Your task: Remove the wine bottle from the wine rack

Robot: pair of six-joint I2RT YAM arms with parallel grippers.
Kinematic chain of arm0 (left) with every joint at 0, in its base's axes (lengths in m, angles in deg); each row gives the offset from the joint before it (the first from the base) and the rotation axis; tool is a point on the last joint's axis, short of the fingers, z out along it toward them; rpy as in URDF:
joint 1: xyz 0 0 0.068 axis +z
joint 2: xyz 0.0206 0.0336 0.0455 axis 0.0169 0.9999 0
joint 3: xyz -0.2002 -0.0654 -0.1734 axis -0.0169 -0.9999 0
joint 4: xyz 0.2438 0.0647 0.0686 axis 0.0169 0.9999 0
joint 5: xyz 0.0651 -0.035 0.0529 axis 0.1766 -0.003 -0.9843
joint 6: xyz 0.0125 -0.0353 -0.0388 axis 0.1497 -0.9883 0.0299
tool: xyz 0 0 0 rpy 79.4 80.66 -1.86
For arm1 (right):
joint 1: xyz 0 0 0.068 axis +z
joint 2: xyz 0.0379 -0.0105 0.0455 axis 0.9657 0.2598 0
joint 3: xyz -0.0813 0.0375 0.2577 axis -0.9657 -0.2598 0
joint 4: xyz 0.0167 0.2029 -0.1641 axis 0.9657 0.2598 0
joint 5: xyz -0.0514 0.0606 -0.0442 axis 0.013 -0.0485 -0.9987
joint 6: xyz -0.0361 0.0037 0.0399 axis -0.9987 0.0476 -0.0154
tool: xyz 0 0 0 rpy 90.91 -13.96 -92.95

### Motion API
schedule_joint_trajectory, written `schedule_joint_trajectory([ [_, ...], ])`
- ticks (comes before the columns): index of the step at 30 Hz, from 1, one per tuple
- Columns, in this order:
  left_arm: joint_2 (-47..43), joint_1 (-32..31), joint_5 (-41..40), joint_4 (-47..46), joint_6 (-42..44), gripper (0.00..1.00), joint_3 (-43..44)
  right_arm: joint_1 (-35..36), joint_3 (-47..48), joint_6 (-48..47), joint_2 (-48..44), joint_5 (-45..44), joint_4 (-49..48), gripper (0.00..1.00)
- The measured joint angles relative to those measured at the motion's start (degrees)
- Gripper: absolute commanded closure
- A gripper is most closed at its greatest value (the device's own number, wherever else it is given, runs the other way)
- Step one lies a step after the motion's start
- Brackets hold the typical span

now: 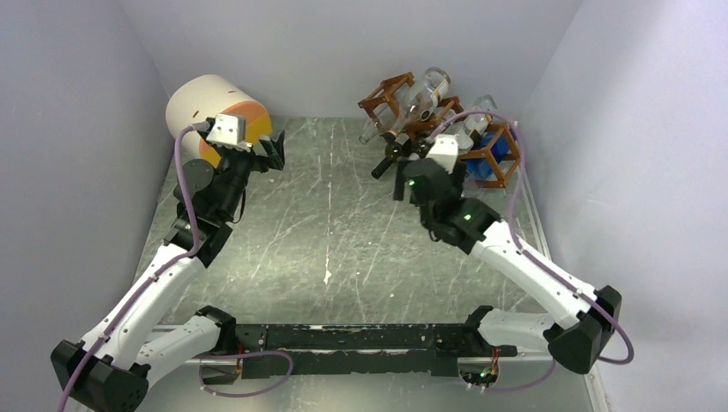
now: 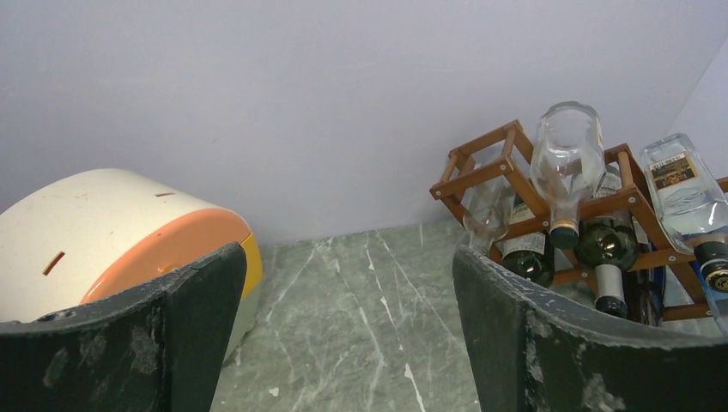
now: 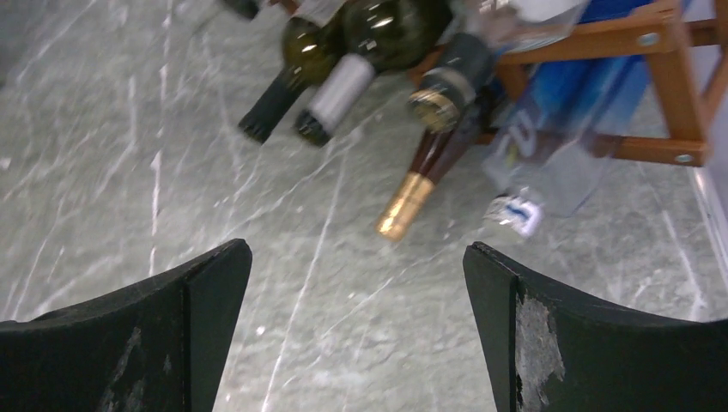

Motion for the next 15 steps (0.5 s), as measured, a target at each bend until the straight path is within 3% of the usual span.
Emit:
schedule_joint_trajectory([
  [6,-0.1,0.0,0.0,-1.0,0.3,0.07,-0.2,-11.3,-5.7,-6.8,-7.7,9.0,-7.6,0.0],
  [15,-0.5,0.0,-1.2,-2.1,0.4,0.07,-1.1,-13.0,-18.4,-14.3,-27.3,20.5,-21.0,0.0],
])
